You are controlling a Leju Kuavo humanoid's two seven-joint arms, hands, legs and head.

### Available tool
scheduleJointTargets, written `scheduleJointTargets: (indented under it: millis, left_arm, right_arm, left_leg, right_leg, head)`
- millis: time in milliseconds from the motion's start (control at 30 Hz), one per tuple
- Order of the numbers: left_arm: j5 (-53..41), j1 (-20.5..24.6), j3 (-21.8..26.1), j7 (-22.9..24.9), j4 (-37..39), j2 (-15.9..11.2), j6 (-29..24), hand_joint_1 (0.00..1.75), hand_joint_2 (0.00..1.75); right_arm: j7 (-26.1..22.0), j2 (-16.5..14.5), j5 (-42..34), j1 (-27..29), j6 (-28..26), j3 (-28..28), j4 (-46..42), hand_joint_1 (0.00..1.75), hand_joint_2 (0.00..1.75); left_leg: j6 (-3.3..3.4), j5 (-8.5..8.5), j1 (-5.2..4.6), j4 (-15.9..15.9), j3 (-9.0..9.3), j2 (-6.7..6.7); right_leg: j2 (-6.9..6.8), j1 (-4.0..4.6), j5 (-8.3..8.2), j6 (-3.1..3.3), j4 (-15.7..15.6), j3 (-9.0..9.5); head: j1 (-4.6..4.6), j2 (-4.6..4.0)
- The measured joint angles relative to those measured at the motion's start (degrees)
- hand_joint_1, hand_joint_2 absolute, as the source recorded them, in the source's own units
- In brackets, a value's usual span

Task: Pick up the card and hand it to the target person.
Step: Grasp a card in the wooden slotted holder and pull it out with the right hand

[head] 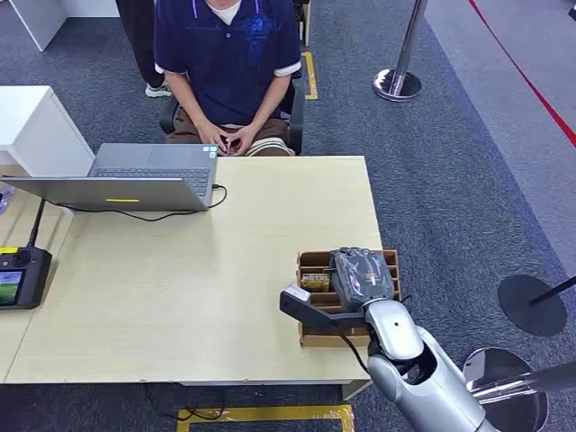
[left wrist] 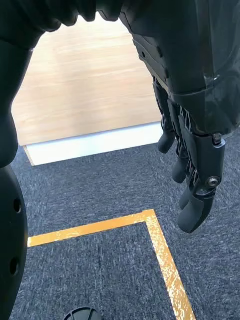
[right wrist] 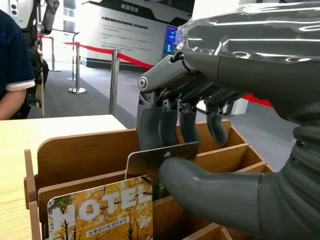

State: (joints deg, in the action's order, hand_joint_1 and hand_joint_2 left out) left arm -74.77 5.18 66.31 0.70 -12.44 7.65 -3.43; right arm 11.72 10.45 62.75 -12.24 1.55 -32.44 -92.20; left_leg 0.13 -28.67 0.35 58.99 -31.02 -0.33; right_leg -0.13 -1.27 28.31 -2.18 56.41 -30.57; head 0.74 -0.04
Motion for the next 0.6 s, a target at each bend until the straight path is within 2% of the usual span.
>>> scheduleJointTargets:
  millis: [33, 167, 200, 333, 600]
  left_arm:
    - [0.0, 0.0, 0.0, 0.0, 0.0, 0.0, 0.0, 0.00, 1.75]
    - [0.0, 0.0, 0.0, 0.0, 0.0, 0.0, 0.0, 0.00, 0.00]
    - [-0.1, 0.0, 0.0, -0.1, 0.0, 0.0, 0.1, 0.00, 0.00]
    - [-0.1, 0.0, 0.0, -1.1, 0.0, 0.0, 0.5, 0.00, 1.75]
    - [-1.2, 0.0, -0.1, -1.0, 0.0, -0.1, -0.1, 0.00, 1.75]
  right_arm:
    - [0.0, 0.0, 0.0, 0.0, 0.0, 0.0, 0.0, 1.59, 1.75]
    - [0.0, 0.0, 0.0, 0.0, 0.0, 0.0, 0.0, 1.62, 1.75]
    - [0.0, 0.0, 0.0, 0.0, 0.0, 0.0, 0.0, 1.64, 1.75]
    - [0.0, 0.0, 0.0, 0.0, 0.0, 0.0, 0.0, 1.68, 1.75]
    - [0.0, 0.0, 0.1, 0.1, 0.0, 0.0, -0.1, 1.68, 1.75]
  left_leg:
    - [0.00, 0.00, 0.00, 0.0, 0.00, 0.00]
    - [0.00, 0.00, 0.00, 0.0, 0.01, 0.00]
    - [0.00, 0.00, 0.00, 0.0, 0.01, 0.00]
    - [0.00, 0.00, 0.00, 0.0, 0.02, 0.00]
    - [0.00, 0.00, 0.00, 0.0, 0.02, 0.00]
  right_leg:
    - [0.00, 0.00, 0.00, 0.00, 0.0, 0.00]
    - [0.00, 0.00, 0.00, 0.00, 0.0, 0.00]
    - [0.00, 0.00, 0.00, 0.00, 0.0, 0.00]
    - [0.00, 0.00, 0.00, 0.00, 0.0, 0.01]
    - [0.00, 0.00, 0.00, 0.00, 0.0, 0.01]
  head:
    - [0.00, 0.00]
    - [0.00, 0.00]
    - [0.00, 0.00]
    - [0.00, 0.00]
    - [0.00, 0.00]
